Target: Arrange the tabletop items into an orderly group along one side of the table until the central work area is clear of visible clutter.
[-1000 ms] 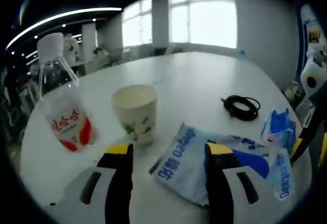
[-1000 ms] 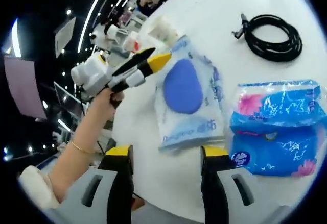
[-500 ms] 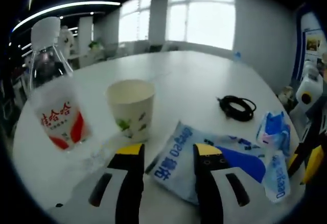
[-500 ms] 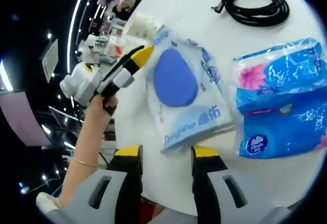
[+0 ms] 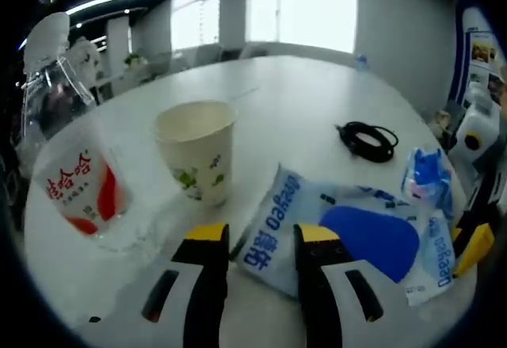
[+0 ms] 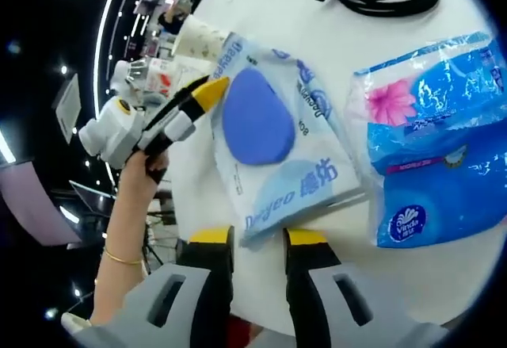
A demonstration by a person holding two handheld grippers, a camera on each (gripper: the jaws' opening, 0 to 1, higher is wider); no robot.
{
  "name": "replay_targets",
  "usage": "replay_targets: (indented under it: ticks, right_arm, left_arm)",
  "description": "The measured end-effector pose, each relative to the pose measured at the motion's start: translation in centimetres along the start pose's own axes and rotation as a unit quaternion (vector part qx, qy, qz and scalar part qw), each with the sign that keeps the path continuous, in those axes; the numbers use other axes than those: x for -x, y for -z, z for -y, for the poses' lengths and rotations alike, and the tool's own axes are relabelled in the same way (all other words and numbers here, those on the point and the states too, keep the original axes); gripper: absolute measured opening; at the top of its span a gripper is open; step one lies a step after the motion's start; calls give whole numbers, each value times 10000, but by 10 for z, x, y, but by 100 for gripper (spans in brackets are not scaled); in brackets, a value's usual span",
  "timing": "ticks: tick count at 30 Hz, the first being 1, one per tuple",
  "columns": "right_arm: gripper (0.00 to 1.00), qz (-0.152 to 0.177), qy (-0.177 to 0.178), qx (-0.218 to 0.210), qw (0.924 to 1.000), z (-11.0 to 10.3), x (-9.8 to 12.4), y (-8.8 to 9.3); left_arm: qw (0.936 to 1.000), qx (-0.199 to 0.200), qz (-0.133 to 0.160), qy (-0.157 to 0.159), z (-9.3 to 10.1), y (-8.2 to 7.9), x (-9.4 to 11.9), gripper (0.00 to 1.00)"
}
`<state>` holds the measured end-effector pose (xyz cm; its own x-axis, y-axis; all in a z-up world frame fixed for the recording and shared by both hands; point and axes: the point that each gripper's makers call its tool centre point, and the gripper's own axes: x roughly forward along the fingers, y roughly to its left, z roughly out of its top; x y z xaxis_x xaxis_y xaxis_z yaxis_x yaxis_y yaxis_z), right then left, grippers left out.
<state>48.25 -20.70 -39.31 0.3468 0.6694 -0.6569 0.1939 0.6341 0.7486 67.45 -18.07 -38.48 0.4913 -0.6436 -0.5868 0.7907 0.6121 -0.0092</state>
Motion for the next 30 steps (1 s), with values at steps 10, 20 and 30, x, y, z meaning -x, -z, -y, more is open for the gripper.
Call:
replay_targets:
  ticks: [10, 20, 30]
  right_arm:
    - [17, 57, 44, -188, 9998, 4, -4, -1]
    - [12, 48, 73, -252, 9996, 6, -5, 0]
    - [8, 124, -13, -274, 9995, 7, -2, -3]
  left_arm:
    - [9994, -262, -241, 20, 1, 4, 0, 24]
    - [9981, -500, -356, -106, 1, 6, 3, 3]
    - [9962, -673, -492, -241, 0, 8, 7, 0]
